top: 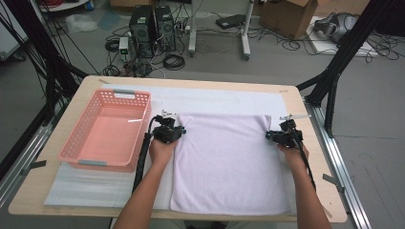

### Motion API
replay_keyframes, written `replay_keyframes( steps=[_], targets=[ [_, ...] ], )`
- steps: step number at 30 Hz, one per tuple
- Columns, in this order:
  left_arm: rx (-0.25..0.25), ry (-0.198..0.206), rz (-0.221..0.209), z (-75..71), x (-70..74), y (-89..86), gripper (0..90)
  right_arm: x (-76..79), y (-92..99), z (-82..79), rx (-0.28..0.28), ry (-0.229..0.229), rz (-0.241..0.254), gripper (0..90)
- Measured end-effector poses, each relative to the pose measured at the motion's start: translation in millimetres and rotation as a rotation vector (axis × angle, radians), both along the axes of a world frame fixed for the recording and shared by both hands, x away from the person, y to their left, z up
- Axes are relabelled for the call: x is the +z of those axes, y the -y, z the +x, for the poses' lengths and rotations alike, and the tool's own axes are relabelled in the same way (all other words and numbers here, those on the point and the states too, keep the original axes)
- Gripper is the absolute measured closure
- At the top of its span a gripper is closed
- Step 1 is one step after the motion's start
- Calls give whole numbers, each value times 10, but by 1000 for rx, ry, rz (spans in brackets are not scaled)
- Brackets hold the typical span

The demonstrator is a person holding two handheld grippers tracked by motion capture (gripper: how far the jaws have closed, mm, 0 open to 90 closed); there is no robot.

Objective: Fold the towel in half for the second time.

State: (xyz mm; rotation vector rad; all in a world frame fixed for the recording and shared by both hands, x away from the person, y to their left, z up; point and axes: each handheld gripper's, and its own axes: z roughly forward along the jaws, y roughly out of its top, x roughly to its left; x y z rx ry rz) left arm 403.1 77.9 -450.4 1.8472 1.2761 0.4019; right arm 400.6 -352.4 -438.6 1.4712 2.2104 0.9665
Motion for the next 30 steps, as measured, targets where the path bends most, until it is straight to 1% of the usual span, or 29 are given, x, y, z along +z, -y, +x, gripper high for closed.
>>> replay_keyframes(
  steps=[2, 4, 5, 7, 8, 10, 11, 14, 15, 17, 18, 20, 23, 24, 26, 28, 30],
  targets=[
    [-1, -10, -28, 6, -2, -21, 838, 1, 5, -3, -1, -4, 11, 846],
    [-3, -12, -49, 7, 4, -43, 842, -4, 31, 0, -5, -11, 40, 852],
    [0, -7, -69, 8, 7, -50, 842, -8, 43, 4, -6, -7, 49, 854],
    [3, 9, -89, 4, 32, -62, 844, -1, 44, -7, -1, 15, 46, 856],
    [4, 22, -101, 2, 51, -70, 844, 10, 47, -13, -3, 24, 53, 856],
    [12, 46, -139, -2, 95, -82, 846, 44, 70, -18, -7, 56, 77, 857],
    [18, 57, -141, 4, 117, -89, 846, 66, 80, -20, -14, 72, 95, 857],
    [55, 81, -201, 12, 164, -130, 847, 130, 99, -7, -30, 101, 110, 858],
    [57, 85, -222, 11, 173, -142, 847, 153, 110, -2, -40, 113, 127, 858],
    [50, 88, -223, 0, 185, -152, 847, 192, 136, -6, -49, 139, 166, 858],
    [42, 88, -222, -6, 186, -160, 847, 198, 142, -10, -46, 142, 175, 857],
    [24, 89, -232, -30, 208, -177, 847, 198, 153, -27, -37, 132, 171, 857],
    [-6, 103, -229, -85, 257, -176, 846, 200, 165, -86, -23, 131, 185, 857],
    [-14, 102, -237, -106, 274, -176, 846, 204, 174, -110, -19, 127, 189, 856],
    [-33, 103, -221, -154, 307, -185, 846, 216, 203, -166, -13, 124, 206, 856],
    [-48, 105, -216, -210, 328, -193, 846, 238, 237, -237, -11, 134, 223, 856],
    [-59, 109, -217, -272, 340, -203, 846, 259, 246, -312, 1, 141, 220, 856]
  ],
)
